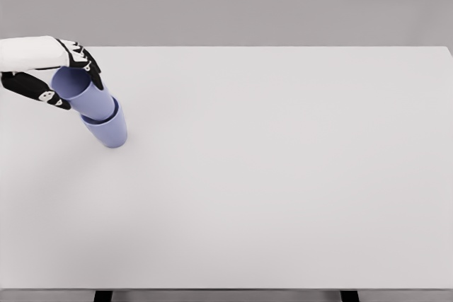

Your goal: Place the right cup on the left cup with left arm

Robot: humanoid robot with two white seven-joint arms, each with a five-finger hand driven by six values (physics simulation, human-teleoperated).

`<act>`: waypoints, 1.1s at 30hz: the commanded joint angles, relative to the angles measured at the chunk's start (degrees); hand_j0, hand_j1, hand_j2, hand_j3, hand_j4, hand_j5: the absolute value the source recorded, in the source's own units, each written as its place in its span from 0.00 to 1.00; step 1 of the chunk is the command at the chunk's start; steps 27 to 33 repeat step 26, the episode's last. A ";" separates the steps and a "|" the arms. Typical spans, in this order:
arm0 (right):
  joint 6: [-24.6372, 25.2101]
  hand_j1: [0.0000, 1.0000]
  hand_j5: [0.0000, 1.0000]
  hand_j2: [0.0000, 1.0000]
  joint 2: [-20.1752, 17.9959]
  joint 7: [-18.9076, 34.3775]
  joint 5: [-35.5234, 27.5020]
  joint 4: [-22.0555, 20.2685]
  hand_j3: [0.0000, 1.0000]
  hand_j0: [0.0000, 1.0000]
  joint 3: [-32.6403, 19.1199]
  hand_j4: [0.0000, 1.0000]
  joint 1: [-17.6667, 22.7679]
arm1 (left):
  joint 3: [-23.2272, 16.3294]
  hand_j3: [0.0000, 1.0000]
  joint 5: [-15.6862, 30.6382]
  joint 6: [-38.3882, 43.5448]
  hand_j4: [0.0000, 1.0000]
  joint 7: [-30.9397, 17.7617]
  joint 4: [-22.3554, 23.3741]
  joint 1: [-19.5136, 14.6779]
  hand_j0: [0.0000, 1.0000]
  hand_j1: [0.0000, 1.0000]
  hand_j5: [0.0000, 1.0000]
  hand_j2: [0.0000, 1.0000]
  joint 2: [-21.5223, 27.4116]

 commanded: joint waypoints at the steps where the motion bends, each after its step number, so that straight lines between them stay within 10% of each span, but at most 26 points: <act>1: -0.01 1.00 1.00 1.00 0.00 0.02 0.03 0.00 1.00 1.00 -0.01 1.00 0.00 | 0.06 0.60 0.36 0.17 0.60 0.03 0.30 0.00 0.60 0.60 0.60 0.60 -0.20; 11: -0.01 1.00 1.00 1.00 0.00 0.02 0.03 0.00 1.00 1.00 -0.01 1.00 0.00 | 0.33 0.63 0.09 0.17 0.63 0.03 0.39 0.79 0.63 0.63 0.63 0.63 -0.20; 14: -0.01 1.00 1.00 1.00 0.00 0.02 0.03 0.00 1.00 1.00 -0.01 1.00 0.00 | 0.59 1.00 0.09 0.17 1.00 0.03 0.65 0.79 1.00 1.00 1.00 1.00 -0.20; 33: -0.01 1.00 1.00 1.00 0.00 0.02 0.03 0.00 1.00 1.00 -0.01 1.00 0.00 | 1.38 1.00 5.80 0.17 1.00 0.03 -1.63 0.79 1.00 1.00 1.00 1.00 1.30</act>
